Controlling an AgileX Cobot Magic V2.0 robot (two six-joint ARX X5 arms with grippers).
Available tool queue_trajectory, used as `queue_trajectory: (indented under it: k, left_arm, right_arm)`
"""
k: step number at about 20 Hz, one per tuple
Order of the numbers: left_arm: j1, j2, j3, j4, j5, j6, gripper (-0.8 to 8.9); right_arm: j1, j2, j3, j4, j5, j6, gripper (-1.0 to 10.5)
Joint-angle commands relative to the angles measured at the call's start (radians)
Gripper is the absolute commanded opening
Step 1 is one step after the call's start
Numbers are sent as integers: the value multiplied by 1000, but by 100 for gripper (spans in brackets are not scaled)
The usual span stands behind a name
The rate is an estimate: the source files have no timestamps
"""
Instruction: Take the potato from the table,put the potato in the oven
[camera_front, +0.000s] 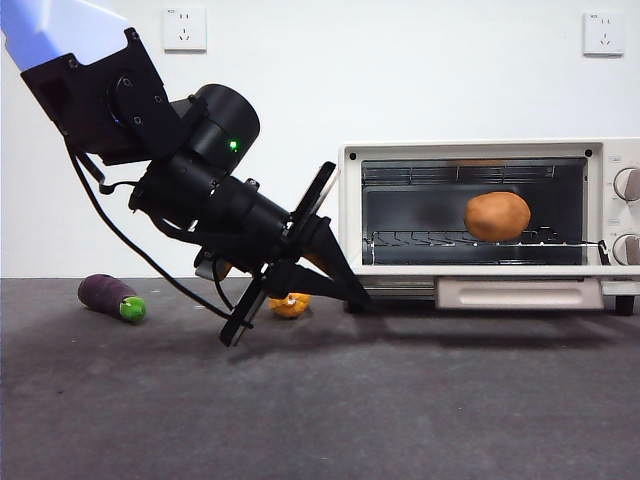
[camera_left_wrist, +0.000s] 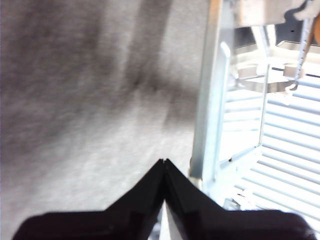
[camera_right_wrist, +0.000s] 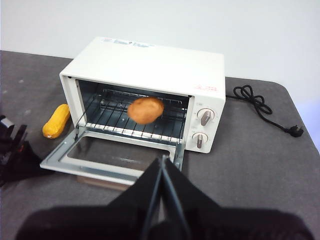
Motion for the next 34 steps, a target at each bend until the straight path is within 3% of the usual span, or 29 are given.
queue_trajectory:
  k: [1, 6, 11, 20, 25, 30, 34]
  left_arm:
    - [-6, 8, 53, 30, 27, -3, -5]
    - [-4, 8, 150, 16, 35, -2, -5]
    - [14, 8, 213, -11, -23, -1, -5]
    - [72, 8, 220, 88, -62, -95, -5]
    - [88, 8, 307, 90, -71, -96, -5]
    - [88, 8, 398, 80, -10, -37, -5]
    - [82, 6, 435, 83, 94, -16, -5]
  right_arm:
    - [2, -3, 3, -5, 0, -8, -12]
    - [2, -3, 3, -17, 0, -9, -12]
    - [2, -3, 3, -17, 0, -8, -12]
    - [2, -3, 3, -4, 0, -6, -12]
    - [2, -3, 3, 3, 0, 2, -12]
    - [2, -3, 3, 1, 0, 1, -5]
    - [2, 2, 3, -18, 0, 1, 2]
